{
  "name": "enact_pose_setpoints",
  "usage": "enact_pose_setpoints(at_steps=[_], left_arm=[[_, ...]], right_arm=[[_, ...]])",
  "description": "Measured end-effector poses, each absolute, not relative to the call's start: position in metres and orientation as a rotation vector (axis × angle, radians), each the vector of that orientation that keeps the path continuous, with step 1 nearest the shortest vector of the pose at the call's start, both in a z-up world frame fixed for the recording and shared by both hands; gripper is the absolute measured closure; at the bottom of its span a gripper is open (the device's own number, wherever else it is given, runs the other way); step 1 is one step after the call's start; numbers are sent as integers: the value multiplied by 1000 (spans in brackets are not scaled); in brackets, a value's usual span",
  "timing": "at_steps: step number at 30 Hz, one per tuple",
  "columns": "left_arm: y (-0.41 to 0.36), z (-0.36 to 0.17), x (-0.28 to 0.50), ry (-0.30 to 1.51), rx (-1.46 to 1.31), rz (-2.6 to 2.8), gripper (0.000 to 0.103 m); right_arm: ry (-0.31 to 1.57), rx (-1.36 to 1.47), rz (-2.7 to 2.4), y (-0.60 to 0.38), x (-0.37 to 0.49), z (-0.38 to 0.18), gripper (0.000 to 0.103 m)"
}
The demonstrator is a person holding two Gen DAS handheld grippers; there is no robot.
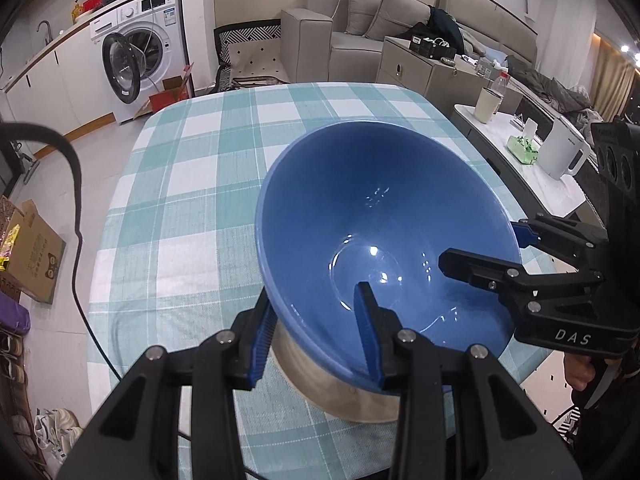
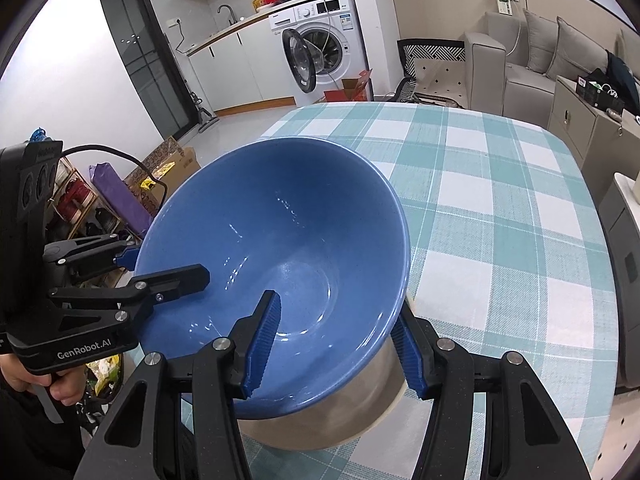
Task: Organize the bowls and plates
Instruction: 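Carry both held blue bowls over the beige plate stack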
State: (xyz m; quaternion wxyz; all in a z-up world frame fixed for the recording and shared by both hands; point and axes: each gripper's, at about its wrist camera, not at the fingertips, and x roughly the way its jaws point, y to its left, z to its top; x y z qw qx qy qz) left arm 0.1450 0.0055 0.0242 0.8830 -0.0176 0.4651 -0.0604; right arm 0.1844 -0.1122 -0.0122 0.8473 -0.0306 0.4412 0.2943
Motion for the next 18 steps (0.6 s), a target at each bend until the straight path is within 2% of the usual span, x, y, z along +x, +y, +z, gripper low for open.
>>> enact_pose_setpoints(at_steps=[18], left_arm=[[6,6,145,1017,-57,-145,66]], right_arm=[[955,-67,612,-113,186,-24,47]])
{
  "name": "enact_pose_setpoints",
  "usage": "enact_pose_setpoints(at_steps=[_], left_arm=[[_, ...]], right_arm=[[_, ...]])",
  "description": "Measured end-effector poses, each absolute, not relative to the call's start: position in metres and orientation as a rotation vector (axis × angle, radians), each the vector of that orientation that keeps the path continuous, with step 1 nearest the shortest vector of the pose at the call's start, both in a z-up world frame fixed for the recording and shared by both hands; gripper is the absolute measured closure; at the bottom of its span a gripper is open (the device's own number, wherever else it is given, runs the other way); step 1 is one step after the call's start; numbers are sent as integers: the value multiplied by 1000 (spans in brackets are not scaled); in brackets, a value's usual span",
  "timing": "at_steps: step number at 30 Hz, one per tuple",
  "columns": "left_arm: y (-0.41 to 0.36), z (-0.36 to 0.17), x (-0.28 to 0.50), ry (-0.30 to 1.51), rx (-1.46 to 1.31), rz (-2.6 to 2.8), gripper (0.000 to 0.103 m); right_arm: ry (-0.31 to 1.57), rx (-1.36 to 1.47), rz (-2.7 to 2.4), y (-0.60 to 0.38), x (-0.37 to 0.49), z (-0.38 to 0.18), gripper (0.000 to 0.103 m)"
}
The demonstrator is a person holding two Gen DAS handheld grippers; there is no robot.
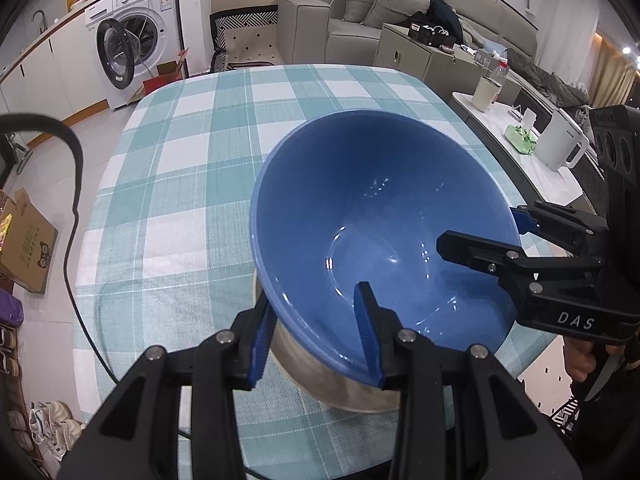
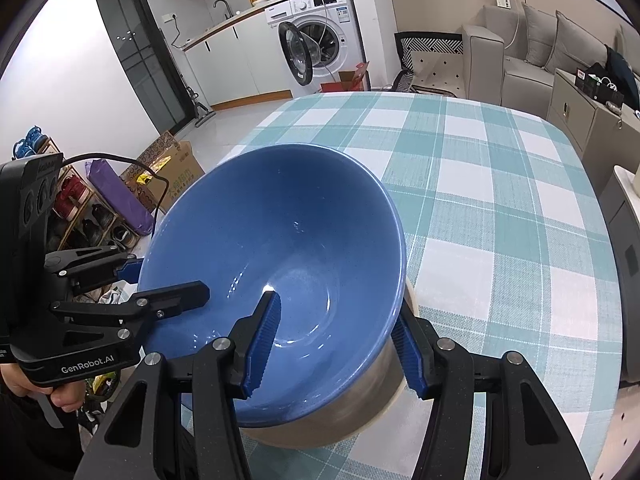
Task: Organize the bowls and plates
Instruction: 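Carry both held blue bowls over the beige plate stack, then lower the bowls into the bowl on the plates and open both grippers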
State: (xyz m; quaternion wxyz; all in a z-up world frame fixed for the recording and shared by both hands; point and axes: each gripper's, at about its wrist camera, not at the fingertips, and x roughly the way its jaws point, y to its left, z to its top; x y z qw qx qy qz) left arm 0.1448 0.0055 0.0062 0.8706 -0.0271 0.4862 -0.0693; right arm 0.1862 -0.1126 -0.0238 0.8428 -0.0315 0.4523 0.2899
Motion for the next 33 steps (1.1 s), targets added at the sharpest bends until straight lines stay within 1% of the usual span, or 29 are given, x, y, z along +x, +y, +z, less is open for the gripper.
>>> enact_pose_setpoints(at_steps=[18,24,26,29,33], left_arm=[[8,2,151,1028,-66,-156,64],[7,2,153,1024,-69,-163,59],[7,2,154,1022,-73,-169,54],[6,2,155,1022,-72,-177,49],[6,2,156,1017,-80,-188,46]], right_arm=[[966,-72,610,-111,189,-24,47],[969,-70,611,-110,191,-24,46],[969,-65,615,-110,192,-23,46],[969,-66,618,-110,193,-22,46],[968,-61,626,-112,195,-21,46]])
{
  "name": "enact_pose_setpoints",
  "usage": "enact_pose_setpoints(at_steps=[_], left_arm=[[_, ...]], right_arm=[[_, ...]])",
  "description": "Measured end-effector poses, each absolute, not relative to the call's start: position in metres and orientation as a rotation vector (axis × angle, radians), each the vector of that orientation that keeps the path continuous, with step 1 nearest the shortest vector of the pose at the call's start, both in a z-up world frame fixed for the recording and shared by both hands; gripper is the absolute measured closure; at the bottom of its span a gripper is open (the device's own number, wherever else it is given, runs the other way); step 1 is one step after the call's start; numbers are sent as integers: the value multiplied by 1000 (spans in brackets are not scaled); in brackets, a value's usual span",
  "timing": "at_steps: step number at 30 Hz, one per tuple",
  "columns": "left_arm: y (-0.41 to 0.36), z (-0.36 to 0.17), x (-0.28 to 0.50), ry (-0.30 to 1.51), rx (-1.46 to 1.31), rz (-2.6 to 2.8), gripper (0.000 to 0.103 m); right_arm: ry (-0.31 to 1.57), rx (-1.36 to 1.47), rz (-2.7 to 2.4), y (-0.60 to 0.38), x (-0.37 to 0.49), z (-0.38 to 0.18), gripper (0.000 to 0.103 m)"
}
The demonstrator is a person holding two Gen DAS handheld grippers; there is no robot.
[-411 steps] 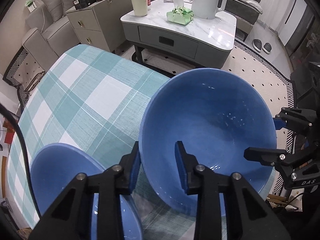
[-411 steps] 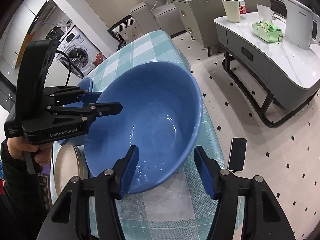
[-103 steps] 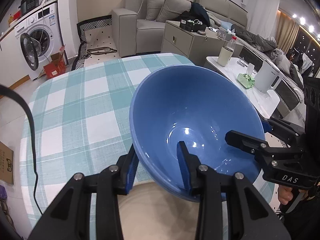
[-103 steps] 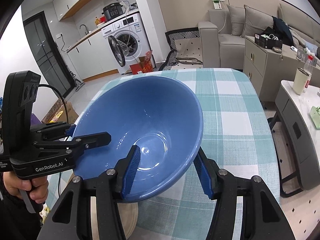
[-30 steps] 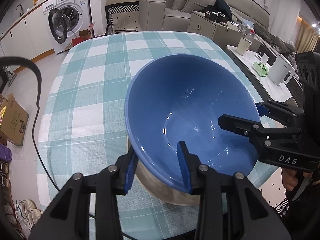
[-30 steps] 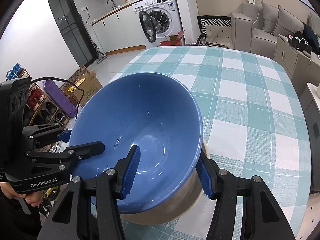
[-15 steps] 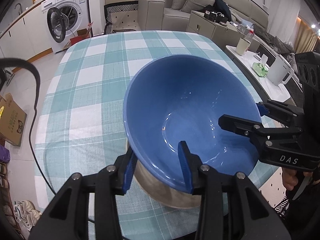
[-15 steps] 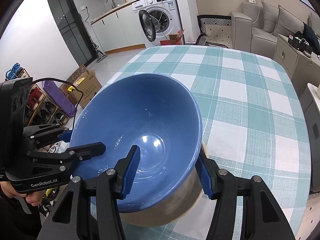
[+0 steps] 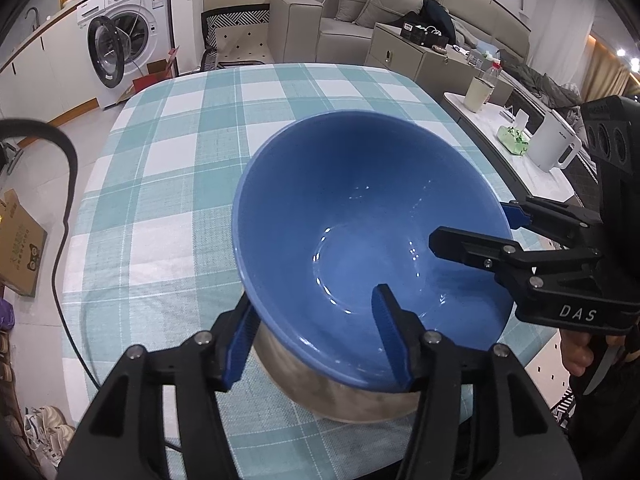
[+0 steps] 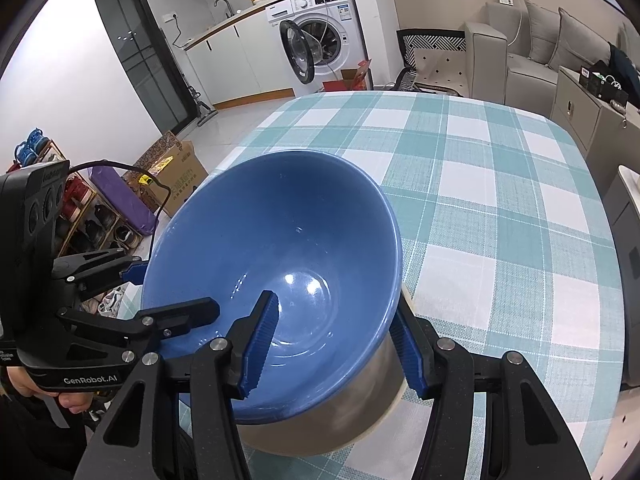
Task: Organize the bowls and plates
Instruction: 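Lower the bowls into the bowl on the plates and open both grippers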
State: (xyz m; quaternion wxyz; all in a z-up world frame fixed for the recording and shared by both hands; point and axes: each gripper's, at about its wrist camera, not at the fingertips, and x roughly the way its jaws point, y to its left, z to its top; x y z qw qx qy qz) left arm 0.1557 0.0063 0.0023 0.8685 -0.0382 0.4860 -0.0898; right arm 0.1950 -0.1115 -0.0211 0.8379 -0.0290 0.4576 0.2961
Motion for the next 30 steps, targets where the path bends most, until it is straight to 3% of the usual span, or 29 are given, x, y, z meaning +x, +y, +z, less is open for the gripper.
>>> enact_pose_setpoints(at_steps=[12,14,17,18,19,20,24,30], left_arm=[[33,24,128,910,-116,-122,40],[36,26,122,891,-113,-115,40],[41,24,115,874,-118,-117,35],[42,23,112,867,-117,-115,29],[43,22,109,855,-117,-109,14],[44,22,105,834,-113,-97,7],[46,18,95,789,-105,-77,0],[46,7,86,763,-95,-64,0]], right_arm=[[883,-75,633,-126,184,-9,12],[857,-77,633,-129,180,-6,1],[805,-73,639,-133,171,-3,0],[791,-67,642,-135,168,-3,0],[778,-60,648,-137,165,-2,0],[768,-54,649,-139,163,-3,0],[723,-28,655,-148,151,-5,0],[665,-20,661,-157,132,-10,0]])
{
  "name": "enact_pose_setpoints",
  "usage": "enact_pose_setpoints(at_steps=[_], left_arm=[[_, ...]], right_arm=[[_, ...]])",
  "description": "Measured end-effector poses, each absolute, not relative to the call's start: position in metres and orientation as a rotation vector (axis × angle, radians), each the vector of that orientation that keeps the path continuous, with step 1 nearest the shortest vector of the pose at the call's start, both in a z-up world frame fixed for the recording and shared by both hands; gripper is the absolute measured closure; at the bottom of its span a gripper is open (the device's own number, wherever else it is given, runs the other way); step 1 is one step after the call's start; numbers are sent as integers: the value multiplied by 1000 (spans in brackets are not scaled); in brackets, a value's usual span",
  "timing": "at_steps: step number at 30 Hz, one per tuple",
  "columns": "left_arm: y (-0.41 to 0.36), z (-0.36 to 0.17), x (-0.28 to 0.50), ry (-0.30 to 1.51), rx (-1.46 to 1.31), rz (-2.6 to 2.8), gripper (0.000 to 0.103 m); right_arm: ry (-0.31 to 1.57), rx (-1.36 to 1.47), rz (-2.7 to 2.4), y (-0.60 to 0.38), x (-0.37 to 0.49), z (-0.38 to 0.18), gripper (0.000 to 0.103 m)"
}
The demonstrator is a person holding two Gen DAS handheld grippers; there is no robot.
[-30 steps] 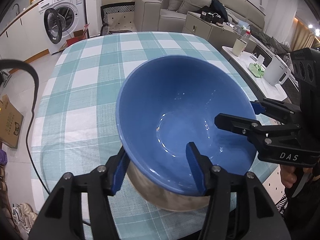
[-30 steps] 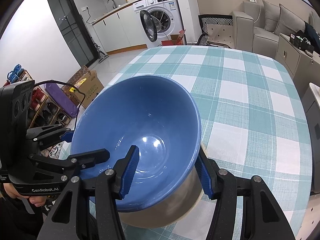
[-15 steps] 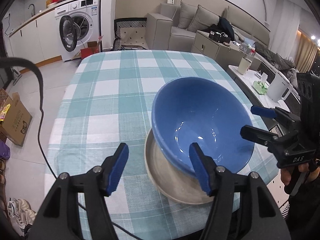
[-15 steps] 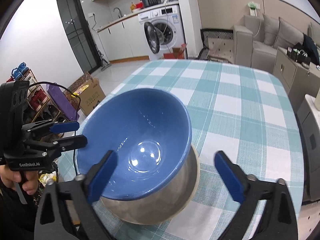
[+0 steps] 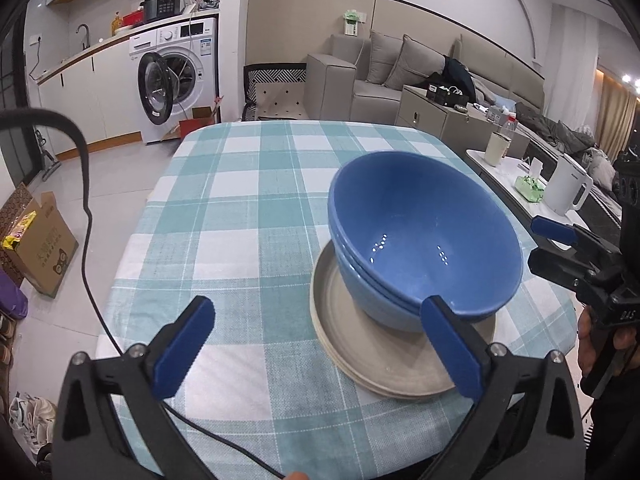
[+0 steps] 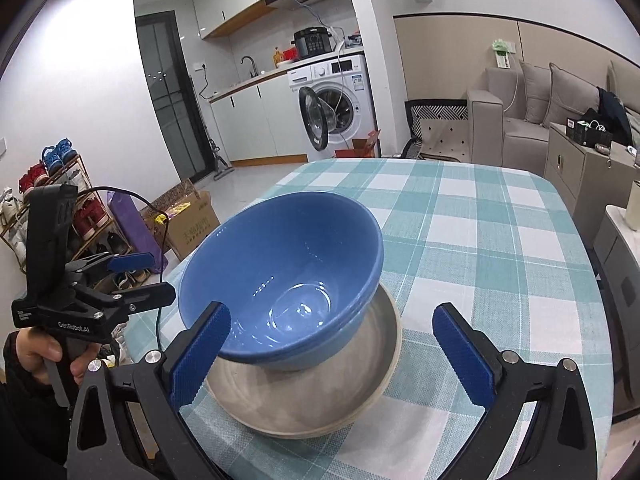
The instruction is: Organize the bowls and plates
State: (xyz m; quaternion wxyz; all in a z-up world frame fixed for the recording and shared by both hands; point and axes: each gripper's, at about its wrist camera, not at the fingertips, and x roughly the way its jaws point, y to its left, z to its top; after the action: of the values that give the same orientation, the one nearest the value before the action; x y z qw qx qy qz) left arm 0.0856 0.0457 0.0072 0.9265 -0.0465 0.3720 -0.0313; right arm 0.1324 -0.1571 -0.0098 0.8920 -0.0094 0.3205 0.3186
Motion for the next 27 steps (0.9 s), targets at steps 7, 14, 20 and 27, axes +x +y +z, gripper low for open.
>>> enact_pose_setpoints(at_steps=[7,14,20,27], left_arm=[[35,2,70,702,-73,-54,0],[24,-5,54,628,-38,-27,0],[17,-13,42,584,-34,-16,0],[9,-28,33,565,-33,-7,0]], right_arm=[[627,-27,651,-167,107,-20,0],[595,-32,652,-172,89,-29,0],[556,-30,641,-175,77,-34,0],[521,-55,630,-175,60,-47,0]])
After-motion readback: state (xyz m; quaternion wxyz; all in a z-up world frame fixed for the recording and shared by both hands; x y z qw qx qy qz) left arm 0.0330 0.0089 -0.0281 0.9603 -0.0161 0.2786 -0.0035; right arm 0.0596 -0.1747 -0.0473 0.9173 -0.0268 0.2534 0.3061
